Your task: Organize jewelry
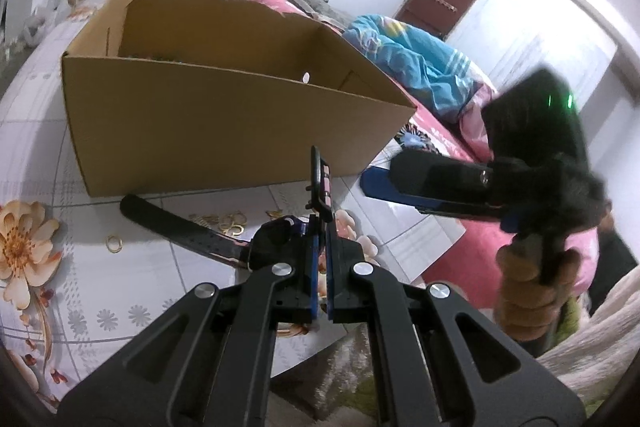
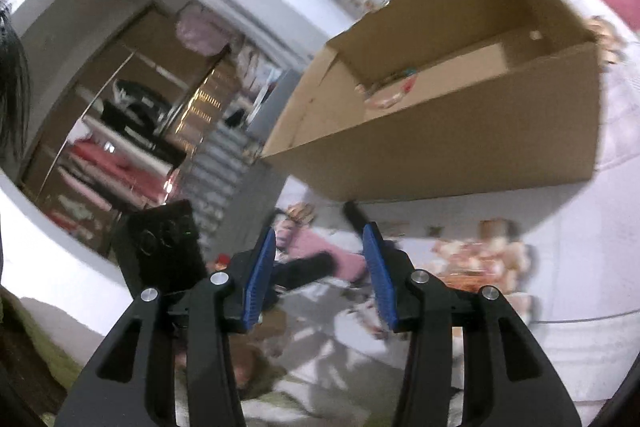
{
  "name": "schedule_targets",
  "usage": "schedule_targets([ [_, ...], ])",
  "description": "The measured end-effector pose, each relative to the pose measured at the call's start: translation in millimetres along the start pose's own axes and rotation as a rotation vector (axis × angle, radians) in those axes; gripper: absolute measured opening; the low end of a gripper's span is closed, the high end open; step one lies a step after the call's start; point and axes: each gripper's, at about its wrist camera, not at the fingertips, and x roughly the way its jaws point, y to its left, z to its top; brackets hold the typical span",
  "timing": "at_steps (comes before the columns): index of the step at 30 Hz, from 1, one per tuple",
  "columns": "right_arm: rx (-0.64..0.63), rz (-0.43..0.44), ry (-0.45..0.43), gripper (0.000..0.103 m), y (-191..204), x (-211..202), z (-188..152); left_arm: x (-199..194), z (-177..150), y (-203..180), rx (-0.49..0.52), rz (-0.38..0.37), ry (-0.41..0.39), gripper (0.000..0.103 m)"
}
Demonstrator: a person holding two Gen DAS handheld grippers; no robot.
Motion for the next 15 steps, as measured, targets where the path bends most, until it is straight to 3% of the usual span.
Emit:
schedule_targets([
  [6,-0.023,-0.104,0.073,0.045,20.4,8.2,3.8,5.8,-5.3,-13.4,0.07,0.048,-0.028,0.002],
  [9,-0.034,-0.2,0.099,0.045,26.2,12.4,3.7,9.3,-9.7,-20.0,0.119,0.078,-0.044,0.002],
  [15,0.032,-0.311,0.119,0.045,14.8,14.3,0.4,18.2,-19.3,-38.7,0.231,0.145,-0.071,0.002],
])
